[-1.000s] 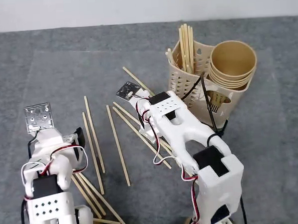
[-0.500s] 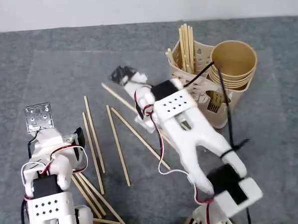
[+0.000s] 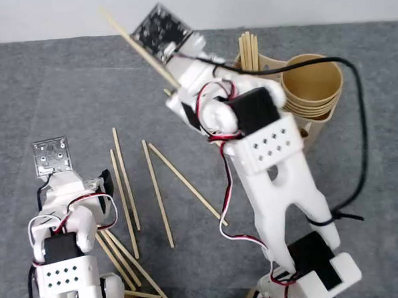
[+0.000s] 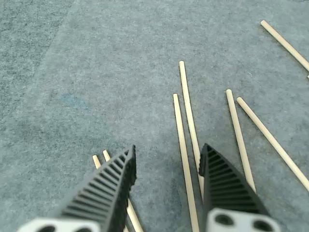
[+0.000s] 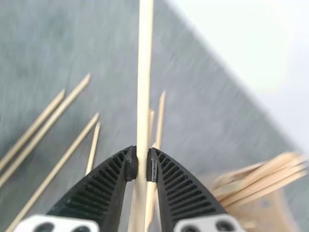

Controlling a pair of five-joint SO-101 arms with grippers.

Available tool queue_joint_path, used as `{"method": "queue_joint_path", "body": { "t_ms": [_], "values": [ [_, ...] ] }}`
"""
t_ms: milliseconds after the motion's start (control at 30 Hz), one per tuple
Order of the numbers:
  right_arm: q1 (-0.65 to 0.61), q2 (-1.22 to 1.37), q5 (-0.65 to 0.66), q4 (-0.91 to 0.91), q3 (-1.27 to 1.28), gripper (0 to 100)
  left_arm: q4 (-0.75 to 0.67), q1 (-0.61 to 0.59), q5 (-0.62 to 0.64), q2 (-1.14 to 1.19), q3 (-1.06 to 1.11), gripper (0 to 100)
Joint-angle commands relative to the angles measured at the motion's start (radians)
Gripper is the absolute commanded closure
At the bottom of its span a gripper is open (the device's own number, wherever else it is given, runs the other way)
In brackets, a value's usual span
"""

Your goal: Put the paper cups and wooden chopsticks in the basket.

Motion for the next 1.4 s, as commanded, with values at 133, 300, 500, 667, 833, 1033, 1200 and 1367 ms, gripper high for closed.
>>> {"method": "queue_joint_path", "body": {
  "t_ms": [133,300,500,667,833,1033,1200,1367],
  "values": [
    [0.101,-0.062,0.0,-0.163,-0.264,99.0,-0.023,0.003,0.009,-0.012,-0.007,79],
    [0.154,-0.125,-0.011,-0.186,-0.261,99.0,-0.023,0.003,0.008,-0.012,-0.007,79],
    [0.223,-0.229,-0.109,-0.24,-0.258,99.0,-0.023,0.003,0.008,-0.012,-0.007,79],
    [0.243,-0.228,-0.115,-0.311,-0.252,99.0,-0.023,0.003,0.008,-0.012,-0.007,79],
    [0.252,-0.288,-0.115,-0.392,-0.092,99.0,-0.031,0.003,0.008,-0.012,0.002,79],
    [0.252,-0.539,-0.107,-0.671,0.405,99.0,-0.072,0.005,0.008,-0.012,0.022,79],
    [0.292,-0.687,-0.109,-1.061,0.802,99.0,-0.068,0.034,0.005,-0.012,0.025,79],
    [0.326,-0.687,-0.114,-1.194,0.899,99.0,-0.074,0.046,0.005,-0.012,0.036,79]
  ]
}}
